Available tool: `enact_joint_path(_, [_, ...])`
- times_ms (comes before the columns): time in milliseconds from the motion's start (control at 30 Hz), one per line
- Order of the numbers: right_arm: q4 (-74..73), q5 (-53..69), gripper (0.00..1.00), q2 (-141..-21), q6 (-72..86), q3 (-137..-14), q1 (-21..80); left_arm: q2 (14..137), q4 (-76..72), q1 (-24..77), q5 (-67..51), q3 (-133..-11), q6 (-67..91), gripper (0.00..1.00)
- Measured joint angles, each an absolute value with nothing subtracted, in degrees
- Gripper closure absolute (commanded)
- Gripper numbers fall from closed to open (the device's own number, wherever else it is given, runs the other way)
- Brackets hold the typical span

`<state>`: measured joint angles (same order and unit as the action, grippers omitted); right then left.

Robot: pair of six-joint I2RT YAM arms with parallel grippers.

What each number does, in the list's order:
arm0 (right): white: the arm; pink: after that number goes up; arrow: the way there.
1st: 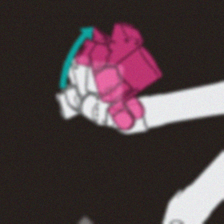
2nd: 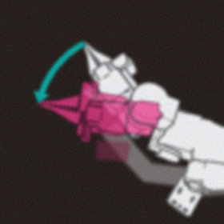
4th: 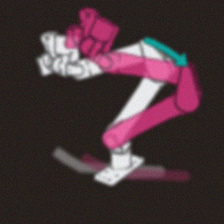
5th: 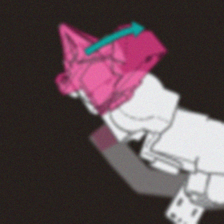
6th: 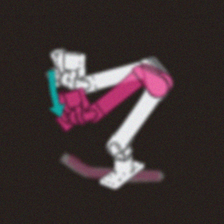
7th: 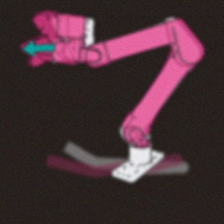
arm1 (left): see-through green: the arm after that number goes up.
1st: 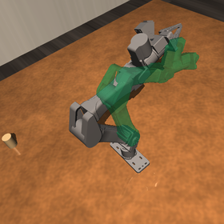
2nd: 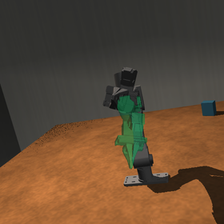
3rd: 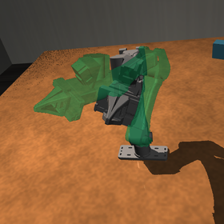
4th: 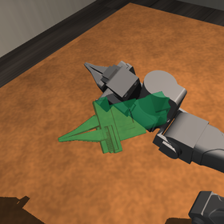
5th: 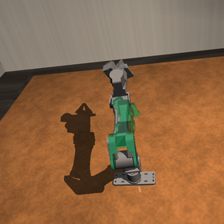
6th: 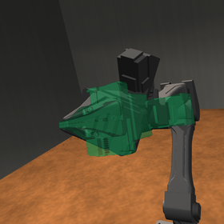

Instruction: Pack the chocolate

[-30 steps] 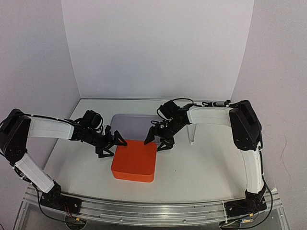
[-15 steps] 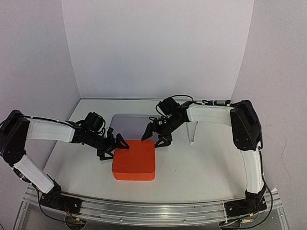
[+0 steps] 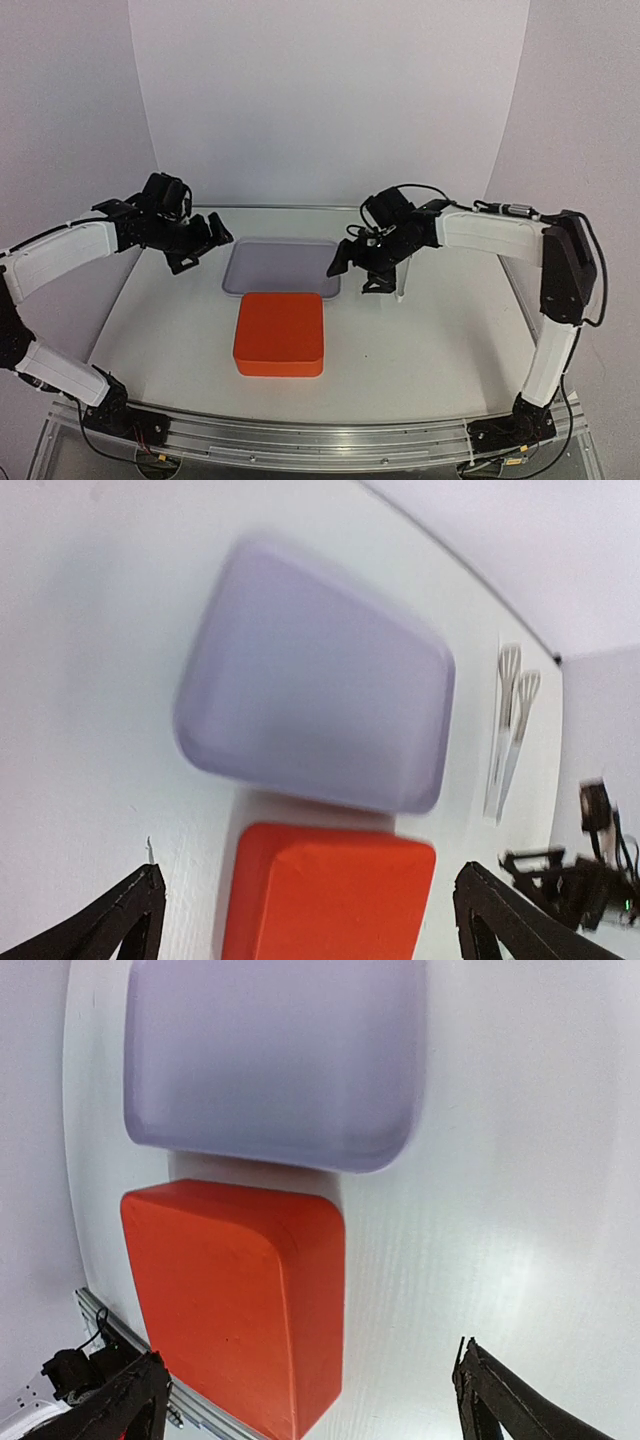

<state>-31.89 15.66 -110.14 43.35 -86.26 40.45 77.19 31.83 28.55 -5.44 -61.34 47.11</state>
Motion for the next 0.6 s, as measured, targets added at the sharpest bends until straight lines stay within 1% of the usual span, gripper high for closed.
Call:
enact_joint_path(133, [-33.31,5.01,0.03,-97.24,40.81,-80.55,37.13,75.46,37.48,24.51,5.04,-69.1,46.04,0.0])
enact_joint_path(333, [-37.51,-18.78,0.02,-79.89,35.21,-74.72,35.91,73.71,42.53,23.44,13.84,-71.98,45.39,0.0])
enact_joint_path(467, [-39.34,-29.88,0.02,-72.64,33.0,-71.63,36.1,73.73,44.19,22.44,16.11,-72.01,45.41,0.0])
enact_joint_path(600, [-40.6,-36.81,0.02,-70.5,32.0,-69.88,36.06,73.73,44.45,21.73,16.71,-71.99,45.4,0.0])
